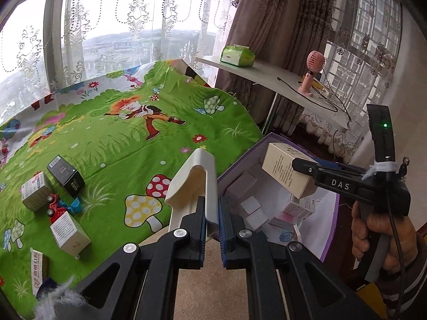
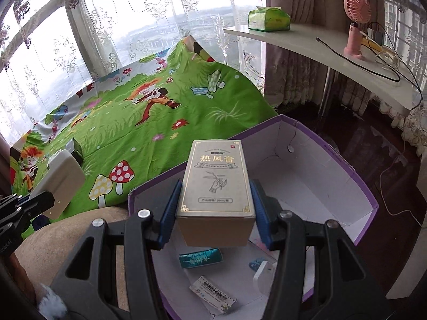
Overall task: Organize rigid objects
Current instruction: 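Carry the white holder and beige box over the purple box with both grippers, then open both grippers to drop the holder and beige box into the purple box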
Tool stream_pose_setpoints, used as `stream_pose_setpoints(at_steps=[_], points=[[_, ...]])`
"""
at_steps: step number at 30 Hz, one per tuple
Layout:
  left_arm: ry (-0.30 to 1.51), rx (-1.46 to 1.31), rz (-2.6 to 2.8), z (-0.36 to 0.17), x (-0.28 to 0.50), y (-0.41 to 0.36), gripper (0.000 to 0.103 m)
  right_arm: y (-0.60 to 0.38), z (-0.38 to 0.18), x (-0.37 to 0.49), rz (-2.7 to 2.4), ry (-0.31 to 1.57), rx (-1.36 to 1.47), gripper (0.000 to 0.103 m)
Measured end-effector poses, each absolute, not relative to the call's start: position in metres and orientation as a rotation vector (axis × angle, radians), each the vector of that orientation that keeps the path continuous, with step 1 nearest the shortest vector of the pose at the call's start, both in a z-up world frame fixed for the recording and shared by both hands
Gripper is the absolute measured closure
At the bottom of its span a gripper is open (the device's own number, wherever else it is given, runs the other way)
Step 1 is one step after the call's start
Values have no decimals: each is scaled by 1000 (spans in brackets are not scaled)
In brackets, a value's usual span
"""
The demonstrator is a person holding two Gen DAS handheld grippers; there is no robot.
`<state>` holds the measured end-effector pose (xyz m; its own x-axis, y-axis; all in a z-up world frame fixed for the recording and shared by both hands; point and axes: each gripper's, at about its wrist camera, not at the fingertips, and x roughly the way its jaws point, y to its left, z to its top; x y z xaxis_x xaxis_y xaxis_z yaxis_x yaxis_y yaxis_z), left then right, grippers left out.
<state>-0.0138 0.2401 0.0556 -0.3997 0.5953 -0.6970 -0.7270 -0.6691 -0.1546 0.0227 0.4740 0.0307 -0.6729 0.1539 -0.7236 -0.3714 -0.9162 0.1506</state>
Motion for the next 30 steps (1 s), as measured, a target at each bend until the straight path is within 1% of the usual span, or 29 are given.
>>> stream_pose_setpoints(at_steps=[7, 9, 14, 17, 21, 24, 28, 29, 30], points=[[263, -960, 2056, 52, -8, 267, 94, 501, 16, 18, 2537, 464, -1079, 47], [278, -959, 2049, 51, -7, 273, 94, 508, 9, 18, 2526, 491, -1093, 40], [287, -972, 2024, 47, -7, 284, 94, 518, 4, 24, 2496, 521, -1099, 38], [291, -969, 2013, 47, -6, 290, 94, 525, 6, 29, 2481, 547, -1080, 36], [249, -971, 1967, 46, -5, 297, 94, 529, 11, 31, 2475, 556, -1067, 34], [241, -1011, 1960, 43, -9, 302, 90, 529, 14, 32, 2482, 558, -1058, 33], [185, -1047, 1969, 39, -17, 294, 89, 528, 17, 32, 2488, 557, -1054, 32], [171, -1050, 1974, 39, -18, 292, 86, 527, 17, 32, 2489, 557, -1054, 32], [162, -1050, 1975, 39, -19, 291, 81, 527, 17, 31, 2492, 559, -1055, 32]])
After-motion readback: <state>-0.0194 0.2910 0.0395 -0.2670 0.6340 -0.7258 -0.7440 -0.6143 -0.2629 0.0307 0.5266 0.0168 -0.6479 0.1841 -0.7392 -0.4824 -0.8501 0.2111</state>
